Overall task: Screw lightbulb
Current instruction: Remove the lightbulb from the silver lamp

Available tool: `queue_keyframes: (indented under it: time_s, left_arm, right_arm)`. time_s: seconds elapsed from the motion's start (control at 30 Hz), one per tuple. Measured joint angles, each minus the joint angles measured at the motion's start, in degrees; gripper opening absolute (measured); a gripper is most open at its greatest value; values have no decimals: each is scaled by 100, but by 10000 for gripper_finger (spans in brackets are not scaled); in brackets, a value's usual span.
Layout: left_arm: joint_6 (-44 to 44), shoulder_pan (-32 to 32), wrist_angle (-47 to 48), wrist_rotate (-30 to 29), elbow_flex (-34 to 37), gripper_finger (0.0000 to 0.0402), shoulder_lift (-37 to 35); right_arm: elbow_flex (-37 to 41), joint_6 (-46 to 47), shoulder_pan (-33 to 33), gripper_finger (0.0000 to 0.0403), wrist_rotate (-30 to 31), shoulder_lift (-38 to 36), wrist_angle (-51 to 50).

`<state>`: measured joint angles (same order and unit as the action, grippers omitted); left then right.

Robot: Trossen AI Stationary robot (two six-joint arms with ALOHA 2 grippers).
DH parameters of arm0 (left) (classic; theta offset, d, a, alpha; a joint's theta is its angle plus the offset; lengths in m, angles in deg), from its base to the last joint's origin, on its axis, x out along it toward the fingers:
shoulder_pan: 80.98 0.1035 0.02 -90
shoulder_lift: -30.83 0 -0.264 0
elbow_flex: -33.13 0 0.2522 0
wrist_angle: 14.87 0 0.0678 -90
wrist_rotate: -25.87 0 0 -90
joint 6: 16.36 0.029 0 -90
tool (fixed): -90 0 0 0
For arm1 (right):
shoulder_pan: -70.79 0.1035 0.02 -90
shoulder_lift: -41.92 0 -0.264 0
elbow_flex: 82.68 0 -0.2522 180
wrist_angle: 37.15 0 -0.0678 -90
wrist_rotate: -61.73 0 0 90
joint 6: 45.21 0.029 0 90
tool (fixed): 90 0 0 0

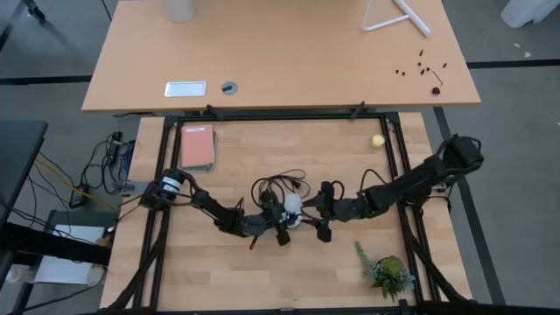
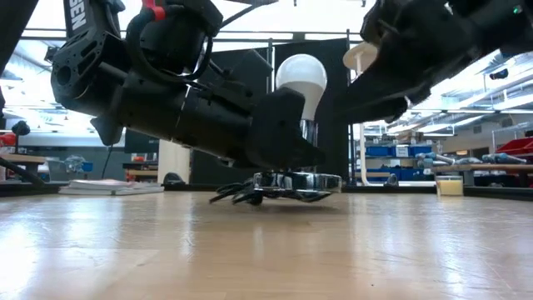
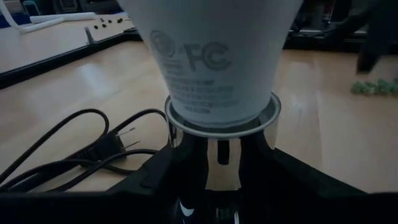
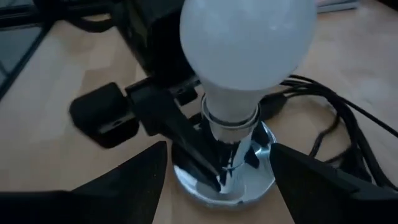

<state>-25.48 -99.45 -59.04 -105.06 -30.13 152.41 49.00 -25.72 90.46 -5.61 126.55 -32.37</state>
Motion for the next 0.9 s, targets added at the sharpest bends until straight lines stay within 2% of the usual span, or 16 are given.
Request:
queue_keyframes:
  time_s: [0.23,0.53,0.73,0.9]
  left_arm:
    - [-63,-34,-2,-69,0,184,0]
    - [-169,-66,-96,-275,0,184,0]
    - [-175,-77,-81,-344,2,184,0]
    - [-59,-114,-63,-435,12,184,2]
  right_arm:
    - [-4,-236,-147,292,191,666,1410]
    - [-4,-427,-395,292,254,717,1789]
    - [-4,-581,-471,290,309,710,1572]
    - [-7,-295,-412,278,1243,327,289]
